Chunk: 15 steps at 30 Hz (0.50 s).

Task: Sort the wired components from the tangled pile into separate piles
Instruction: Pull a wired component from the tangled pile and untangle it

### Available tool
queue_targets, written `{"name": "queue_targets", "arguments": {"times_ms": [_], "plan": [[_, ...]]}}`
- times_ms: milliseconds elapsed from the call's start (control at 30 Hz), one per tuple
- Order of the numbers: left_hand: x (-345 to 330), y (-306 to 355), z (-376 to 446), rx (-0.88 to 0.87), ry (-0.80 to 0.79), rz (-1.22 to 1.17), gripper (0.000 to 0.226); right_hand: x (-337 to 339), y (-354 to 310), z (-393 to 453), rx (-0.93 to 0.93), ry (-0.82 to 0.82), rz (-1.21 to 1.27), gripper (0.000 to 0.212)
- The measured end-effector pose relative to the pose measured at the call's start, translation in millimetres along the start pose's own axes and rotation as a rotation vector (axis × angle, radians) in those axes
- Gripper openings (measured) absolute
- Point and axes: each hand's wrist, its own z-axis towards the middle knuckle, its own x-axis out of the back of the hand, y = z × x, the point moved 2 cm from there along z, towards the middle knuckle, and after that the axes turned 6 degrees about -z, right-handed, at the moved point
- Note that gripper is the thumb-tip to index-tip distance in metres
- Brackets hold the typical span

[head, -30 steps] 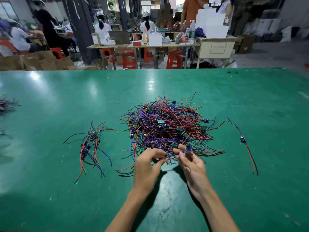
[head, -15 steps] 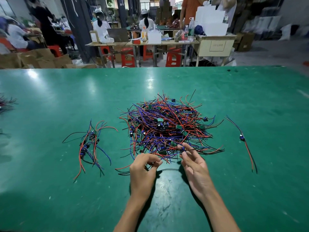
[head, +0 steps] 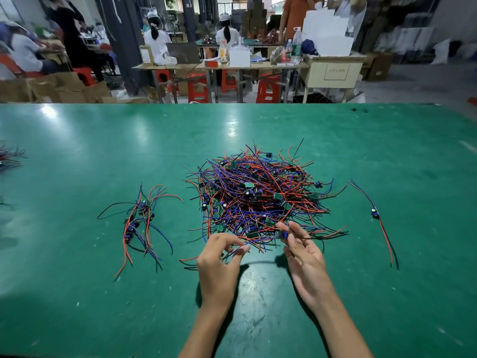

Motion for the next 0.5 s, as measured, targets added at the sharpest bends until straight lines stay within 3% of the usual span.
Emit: {"name": "queue_targets", "arguments": {"times_ms": [100,167,333,500], "plan": [[-2.2,19.4,-6.9,-0.309,0.009,0.270,0.013,-0.8,1.7,0.3,0.008,-0.001,0.018,0.035],[-14.0,34.3,-9.5,-0.360,-0.106,0.266,0.020,-1.2,2.2,1.2,-0.004,-0.030,0.031,0.037],[-33.9,49.0,-2.5,0.052,-0.443,-0.061,0.041,-0.1,3.5,1.3,-0.013,-0.109,0.057,0.047],[-23.9,49.4,13.2,0.150,-0.411,-0.197,0.035,-0.1,3.0,-0.7,0.072,-0.151,-0.026,0.053]]}}
